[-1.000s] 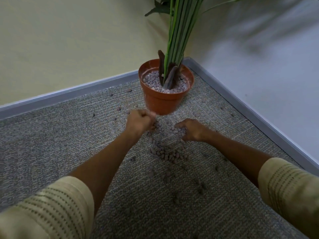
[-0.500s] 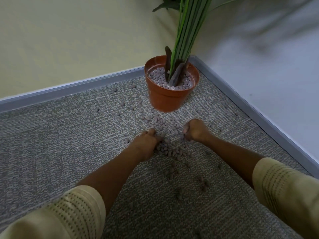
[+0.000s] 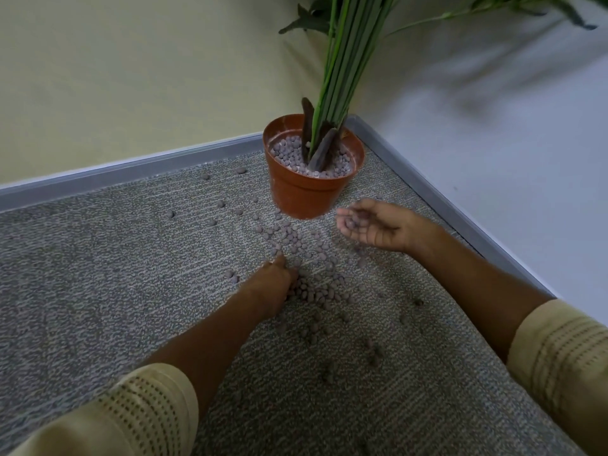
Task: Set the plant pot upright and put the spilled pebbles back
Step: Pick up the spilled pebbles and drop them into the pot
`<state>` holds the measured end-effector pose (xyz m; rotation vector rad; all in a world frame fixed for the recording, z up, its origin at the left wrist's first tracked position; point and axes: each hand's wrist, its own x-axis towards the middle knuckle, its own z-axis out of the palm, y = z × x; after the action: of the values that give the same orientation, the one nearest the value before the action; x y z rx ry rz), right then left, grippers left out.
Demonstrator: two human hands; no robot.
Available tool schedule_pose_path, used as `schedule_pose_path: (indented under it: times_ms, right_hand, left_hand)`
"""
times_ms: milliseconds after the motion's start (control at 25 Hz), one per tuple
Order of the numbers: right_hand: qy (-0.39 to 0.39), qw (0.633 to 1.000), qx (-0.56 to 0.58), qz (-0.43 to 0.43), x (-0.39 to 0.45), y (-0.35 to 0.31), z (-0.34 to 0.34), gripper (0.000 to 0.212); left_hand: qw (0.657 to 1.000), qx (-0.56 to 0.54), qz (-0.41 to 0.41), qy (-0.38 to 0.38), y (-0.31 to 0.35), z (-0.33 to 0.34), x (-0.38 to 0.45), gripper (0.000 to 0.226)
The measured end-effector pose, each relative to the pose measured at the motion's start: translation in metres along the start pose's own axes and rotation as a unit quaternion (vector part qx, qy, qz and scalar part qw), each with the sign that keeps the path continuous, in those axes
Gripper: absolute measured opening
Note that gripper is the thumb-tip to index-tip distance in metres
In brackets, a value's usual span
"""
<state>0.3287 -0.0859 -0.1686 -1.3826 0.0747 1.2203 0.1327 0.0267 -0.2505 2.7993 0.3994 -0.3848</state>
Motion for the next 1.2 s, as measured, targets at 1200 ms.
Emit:
schedule_pose_path:
  times_ms: [1200]
  right_hand:
    - [0.023, 0.980, -0.143, -0.135, -0.001, -0.007, -0.002, 0.035]
  left_hand:
    - [0.848, -0.384, -0.110, 0.349, 0.010, -0.139, 0.072, 0.019]
